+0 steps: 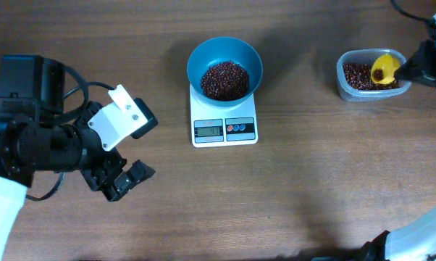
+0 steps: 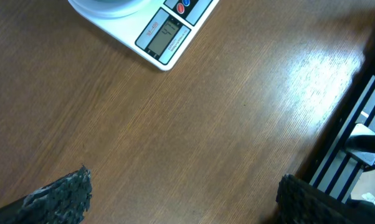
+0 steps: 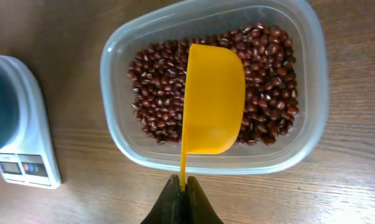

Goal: Scoop item into bowl and weigh 50g on scale
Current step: 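Lift the scoop with a few beans and move it over the bowl, then tilt the scoop over the teal bowl to add beans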

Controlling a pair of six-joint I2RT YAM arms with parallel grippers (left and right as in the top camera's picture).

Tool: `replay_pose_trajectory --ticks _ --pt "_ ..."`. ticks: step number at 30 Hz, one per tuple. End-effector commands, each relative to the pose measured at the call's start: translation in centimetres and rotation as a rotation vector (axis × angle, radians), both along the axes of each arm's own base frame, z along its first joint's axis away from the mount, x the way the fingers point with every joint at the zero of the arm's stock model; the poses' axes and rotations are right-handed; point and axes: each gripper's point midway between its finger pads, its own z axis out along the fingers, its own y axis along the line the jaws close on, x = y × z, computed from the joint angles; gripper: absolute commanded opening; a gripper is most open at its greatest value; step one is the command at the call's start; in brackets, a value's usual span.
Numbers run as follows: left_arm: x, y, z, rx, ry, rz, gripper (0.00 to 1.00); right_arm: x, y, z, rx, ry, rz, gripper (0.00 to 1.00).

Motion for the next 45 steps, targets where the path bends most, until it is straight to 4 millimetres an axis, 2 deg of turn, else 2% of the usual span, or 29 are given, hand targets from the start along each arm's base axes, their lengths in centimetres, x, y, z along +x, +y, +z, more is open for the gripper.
replay_pose_trajectory --ticks 1,4,6,8,10,12,15,16,17,18,21,23,27,29,31,33,35,37,38,40,42,43,45 --pt "-0.1 -0.2 0.2 -0.013 -0.007 -0.015 0.99 0.7 1.2 2.8 0.092 -0.105 0.027 0.04" --pt "-0.1 -0.2 0.2 -0.013 -0.007 -0.015 0.99 1.1 2.6 3.9 0.171 -0.162 0.061 0.04" --pt "-0.1 -0.2 0.2 -0.013 -0.007 -0.015 0.99 1.5 3.7 5.4 0.247 -0.216 0.078 0.04" --pt "-0.1 -0.3 0.2 -0.014 -0.007 -0.015 0.99 1.9 5.8 7.0 0.320 -0.267 0.120 0.04" --pt "-0.1 -0.3 0.2 -0.014 -0.007 -0.015 0.99 2.6 10.9 7.5 0.327 -0.267 0.254 0.04" --pt "-0.1 -0.2 0.2 -0.013 -0.007 -0.015 0.99 3.2 16.2 8.9 0.326 -0.289 0.396 0.04" --pt "-0.1 -0.2 0.2 -0.013 -0.007 -0.015 0.99 3.2 21.6 10.7 0.311 -0.330 0.543 0.04" --pt "-0.1 -0.2 0.2 -0.013 -0.007 -0.015 0.99 3.3 23.7 10.8 0.285 -0.347 0.601 0.04" --pt "-0.1 -0.2 0.2 -0.013 -0.007 -0.015 0.99 3.3 24.9 10.5 0.253 -0.354 0.634 0.04" --pt "-0.1 -0.2 0.2 -0.013 -0.007 -0.015 0.99 3.5 26.4 9.7 0.161 -0.352 0.676 0.04" --pt "-0.1 -0.2 0.2 -0.013 -0.007 -0.015 0.99 3.5 28.2 7.7 -0.060 -0.326 0.731 0.04" --pt "-0.1 -0.3 0.2 -0.014 -0.007 -0.015 0.99 3.2 29.5 7.7 -0.063 -0.337 0.761 0.04" --pt "-0.1 -0.3 0.2 -0.014 -0.007 -0.015 0.99 4.7 30.1 8.7 -0.088 -0.420 0.762 0.04" --pt "-0.1 -0.3 0.2 -0.014 -0.007 -0.015 0.99 4.0 31.7 8.9 -0.084 -0.426 0.793 0.04" --pt "-0.1 -0.2 0.2 -0.013 -0.007 -0.015 0.99 3.9 32.4 8.2 -0.156 -0.417 0.808 0.04" --pt "-0.1 -0.2 0.2 -0.013 -0.007 -0.015 0.99 3.3 33.3 8.3 -0.141 -0.402 0.802 0.04" --pt "-0.1 -0.3 0.2 -0.014 -0.007 -0.015 0.99 3.4 32.6 7.5 -0.215 -0.376 0.789 0.04" --pt "-0.1 -0.2 0.2 -0.013 -0.007 -0.015 0.99 3.3 32.9 8.0 -0.259 -0.391 0.793 0.04" --pt "-0.1 -0.2 0.2 -0.013 -0.007 -0.015 0.99 3.7 32.4 7.3 -0.315 -0.373 0.781 0.04" --pt "-0.1 -0.2 0.2 -0.013 -0.007 -0.015 0.99 3.7 33.0 8.3 -0.280 -0.407 0.788 0.04" --pt "-0.1 -0.2 0.2 -0.013 -0.007 -0.015 0.99 3.6 33.0 7.8 -0.277 -0.391 0.791 0.04" --pt "-0.1 -0.3 0.2 -0.014 -0.007 -0.015 0.99 3.5 33.4 8.3 -0.260 -0.392 0.766 0.04" --pt "-0.1 -0.2 0.2 -0.013 -0.007 -0.015 0.99 3.1 33.3 7.6 -0.251 -0.350 0.750 0.04"
